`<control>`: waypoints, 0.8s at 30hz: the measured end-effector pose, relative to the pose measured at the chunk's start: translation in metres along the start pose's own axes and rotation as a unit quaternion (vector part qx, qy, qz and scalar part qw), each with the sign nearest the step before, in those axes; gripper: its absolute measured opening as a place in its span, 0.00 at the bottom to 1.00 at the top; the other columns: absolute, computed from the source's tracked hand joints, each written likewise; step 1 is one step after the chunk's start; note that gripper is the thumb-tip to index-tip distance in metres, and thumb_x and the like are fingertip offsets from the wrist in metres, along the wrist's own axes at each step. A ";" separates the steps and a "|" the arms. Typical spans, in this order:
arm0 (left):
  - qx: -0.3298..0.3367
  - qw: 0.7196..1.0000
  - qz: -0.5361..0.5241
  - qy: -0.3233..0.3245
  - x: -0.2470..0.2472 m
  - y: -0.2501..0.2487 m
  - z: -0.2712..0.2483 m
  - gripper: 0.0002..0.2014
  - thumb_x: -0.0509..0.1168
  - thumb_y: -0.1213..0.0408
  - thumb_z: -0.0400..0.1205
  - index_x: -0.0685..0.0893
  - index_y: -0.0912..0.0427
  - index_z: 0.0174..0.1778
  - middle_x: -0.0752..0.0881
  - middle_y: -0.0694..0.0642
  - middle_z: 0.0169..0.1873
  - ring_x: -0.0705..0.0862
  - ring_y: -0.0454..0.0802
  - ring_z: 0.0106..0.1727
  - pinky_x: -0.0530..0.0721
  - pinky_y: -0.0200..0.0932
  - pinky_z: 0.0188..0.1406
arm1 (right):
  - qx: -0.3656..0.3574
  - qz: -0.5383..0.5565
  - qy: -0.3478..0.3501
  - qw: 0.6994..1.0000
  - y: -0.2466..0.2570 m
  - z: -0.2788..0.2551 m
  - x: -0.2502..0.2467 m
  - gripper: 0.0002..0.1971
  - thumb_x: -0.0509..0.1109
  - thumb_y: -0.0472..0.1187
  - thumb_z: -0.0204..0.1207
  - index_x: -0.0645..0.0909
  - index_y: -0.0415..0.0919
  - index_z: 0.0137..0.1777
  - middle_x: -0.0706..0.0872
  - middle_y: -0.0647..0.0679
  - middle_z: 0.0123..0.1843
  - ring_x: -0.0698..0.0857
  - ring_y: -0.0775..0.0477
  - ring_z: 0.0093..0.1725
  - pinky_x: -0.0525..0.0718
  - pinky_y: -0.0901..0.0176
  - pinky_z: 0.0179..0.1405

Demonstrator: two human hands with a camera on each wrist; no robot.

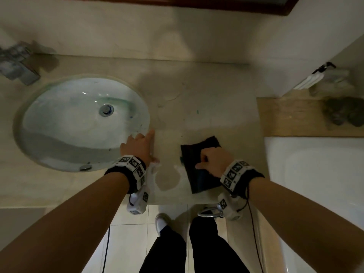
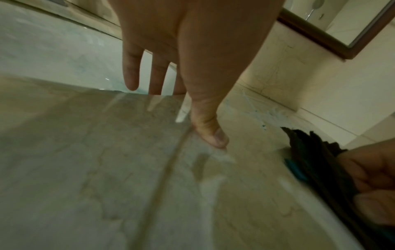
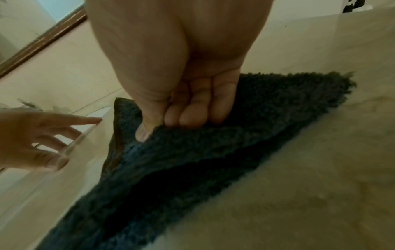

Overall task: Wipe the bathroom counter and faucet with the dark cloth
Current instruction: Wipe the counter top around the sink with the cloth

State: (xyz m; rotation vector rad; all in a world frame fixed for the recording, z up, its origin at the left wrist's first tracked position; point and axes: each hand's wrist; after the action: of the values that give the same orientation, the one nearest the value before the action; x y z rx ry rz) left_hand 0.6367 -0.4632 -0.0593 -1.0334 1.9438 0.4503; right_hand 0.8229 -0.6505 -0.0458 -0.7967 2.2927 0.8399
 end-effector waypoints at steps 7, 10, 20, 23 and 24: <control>-0.005 1.000 0.001 0.003 -0.002 -0.001 0.005 0.61 0.79 0.36 0.61 0.47 0.41 0.84 0.75 0.55 0.71 0.72 0.63 0.71 0.76 0.62 0.65 | 0.045 0.146 -0.066 0.986 0.021 0.044 -0.012 0.15 0.76 0.52 0.74 0.79 0.41 0.40 0.88 0.46 0.28 0.87 0.49 0.22 0.81 0.60 0.21; -0.014 1.000 0.005 0.010 -0.001 0.000 0.007 0.61 0.78 0.37 0.62 0.47 0.42 0.84 0.74 0.55 0.71 0.72 0.63 0.72 0.75 0.63 0.66 | 0.031 0.163 -0.084 0.983 0.036 0.076 -0.026 0.15 0.77 0.51 0.73 0.80 0.40 0.39 0.88 0.45 0.28 0.87 0.47 0.23 0.84 0.58 0.21; -0.028 0.999 -0.015 0.029 -0.001 0.004 0.009 0.61 0.78 0.36 0.62 0.43 0.33 0.82 0.75 0.54 0.70 0.73 0.63 0.70 0.76 0.62 0.66 | -0.004 0.133 -0.121 0.984 0.051 0.100 -0.042 0.16 0.76 0.53 0.73 0.81 0.39 0.39 0.88 0.41 0.34 0.88 0.41 0.33 0.90 0.45 0.40; -0.034 0.999 -0.018 0.035 -0.002 0.002 0.007 0.61 0.78 0.36 0.62 0.42 0.32 0.82 0.75 0.56 0.71 0.73 0.64 0.71 0.75 0.64 0.67 | 0.005 0.105 -0.084 0.991 0.032 0.075 -0.038 0.16 0.75 0.51 0.75 0.82 0.36 0.44 0.89 0.38 0.38 0.88 0.40 0.35 0.89 0.46 0.40; -0.035 0.999 -0.018 0.037 -0.003 0.001 0.007 0.61 0.78 0.36 0.62 0.42 0.32 0.82 0.74 0.57 0.71 0.72 0.64 0.71 0.75 0.65 0.68 | 0.012 0.102 -0.075 0.992 0.023 0.066 -0.037 0.15 0.75 0.51 0.75 0.82 0.37 0.44 0.88 0.39 0.38 0.88 0.41 0.35 0.89 0.47 0.39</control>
State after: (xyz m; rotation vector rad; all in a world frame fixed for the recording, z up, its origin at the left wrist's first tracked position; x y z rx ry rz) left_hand 0.6400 -0.4568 -0.0606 -1.1422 1.9830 0.4699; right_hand 0.8508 -0.5771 -0.0551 -0.4774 2.2710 0.9271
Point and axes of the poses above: each hand's wrist, its own z-axis towards the middle knuckle, its own x-axis out of the palm, y = z × x
